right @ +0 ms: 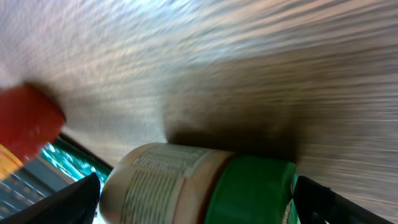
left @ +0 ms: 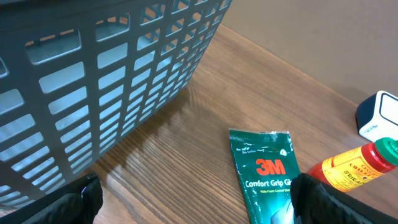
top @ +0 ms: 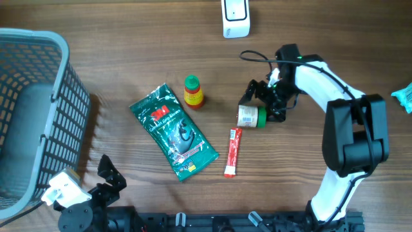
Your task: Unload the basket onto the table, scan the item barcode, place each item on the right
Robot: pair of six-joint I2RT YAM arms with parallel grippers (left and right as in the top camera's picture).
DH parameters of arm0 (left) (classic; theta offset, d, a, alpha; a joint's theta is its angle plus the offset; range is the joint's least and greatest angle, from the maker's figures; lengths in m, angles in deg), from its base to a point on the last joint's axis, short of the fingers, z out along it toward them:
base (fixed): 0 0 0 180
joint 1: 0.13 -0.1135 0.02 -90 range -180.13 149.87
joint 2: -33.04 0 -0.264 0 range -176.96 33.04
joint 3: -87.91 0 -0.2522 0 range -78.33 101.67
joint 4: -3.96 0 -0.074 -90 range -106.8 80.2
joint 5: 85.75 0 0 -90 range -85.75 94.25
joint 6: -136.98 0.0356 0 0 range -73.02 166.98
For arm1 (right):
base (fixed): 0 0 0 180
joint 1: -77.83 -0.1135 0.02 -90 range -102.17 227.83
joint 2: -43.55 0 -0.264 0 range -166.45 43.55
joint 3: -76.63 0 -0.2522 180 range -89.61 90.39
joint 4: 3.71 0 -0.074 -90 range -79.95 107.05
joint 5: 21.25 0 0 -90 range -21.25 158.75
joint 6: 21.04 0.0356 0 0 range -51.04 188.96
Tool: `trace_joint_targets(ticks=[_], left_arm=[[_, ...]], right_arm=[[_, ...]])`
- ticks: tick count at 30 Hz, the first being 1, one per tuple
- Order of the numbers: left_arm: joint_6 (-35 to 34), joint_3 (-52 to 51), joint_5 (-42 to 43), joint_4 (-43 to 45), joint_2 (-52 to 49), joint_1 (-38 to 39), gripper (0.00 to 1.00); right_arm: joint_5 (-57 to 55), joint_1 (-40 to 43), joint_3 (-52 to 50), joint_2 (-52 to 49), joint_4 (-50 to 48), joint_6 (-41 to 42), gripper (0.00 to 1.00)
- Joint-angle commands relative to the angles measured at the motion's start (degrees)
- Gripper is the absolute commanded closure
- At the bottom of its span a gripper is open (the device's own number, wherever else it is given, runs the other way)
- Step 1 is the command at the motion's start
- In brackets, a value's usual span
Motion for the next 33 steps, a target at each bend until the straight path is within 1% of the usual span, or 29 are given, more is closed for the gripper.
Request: trace_joint_targets(ticks=[1, 3, 5, 7, 11, 15, 19, 21, 26, 29, 33], left_arm=[[-0.52, -0.11, 0.26, 0.26, 0.42, 0.37, 0.0], [-0.52, -0.09, 0.26, 0.26, 0.42, 0.37, 0.0], [-0.52, -0.09, 0.26, 0.26, 0.42, 0.37, 0.0], [-0.52, -0.11, 0.26, 0.26, 0.42, 0.37, 0.0], [-0.52, -0.11, 0.26, 0.26, 0.42, 0.37, 0.0], [-0.52, -0.11, 0.26, 0.26, 0.42, 0.37, 0.0], [-0.52, -0.11, 0.26, 0.26, 0.42, 0.37, 0.0], [-0.52, -0.11, 0.26, 0.26, 0.42, 0.37, 0.0], [-0.52, -0.11, 0.26, 0.26, 0.42, 0.37, 0.0], [-0.52, -0.11, 0.26, 0.26, 0.42, 0.37, 0.0], [-0.52, -0.11, 0.26, 0.26, 0.42, 0.37, 0.0]], right_arm=[[1.31, -2.1, -0.42, -0.85, 0.55, -9.05, 0.01], [0.31, -3.02, -0.42, -0.68, 1.33, -12.35, 0.01], [-4.63, -4.17, -0.42, -0.17, 2.34, -12.33, 0.0], [-9.29, -5.88, -0.35, 2.12, 2.91, -12.79, 0.0], [-12.09, -10.27, -0.35, 7.28, 1.64, -18.18, 0.0], [-22.4, -15.78, -0.37, 8.31, 2.62, -19.65, 0.0], [-22.36, -17.62, -0.37, 8.31, 3.34, -21.79, 0.0], [-22.82, -17.66, -0.37, 8.31, 3.34, -20.37, 0.0], [-23.34, -17.66, -0.33, 8.31, 3.28, -12.98, 0.0], [-19.89, -17.66, -0.2, 8.31, 3.41, -11.76, 0.0], [-19.89, -17.88, -0.22, 8.31, 5.05, -8.81, 0.0]])
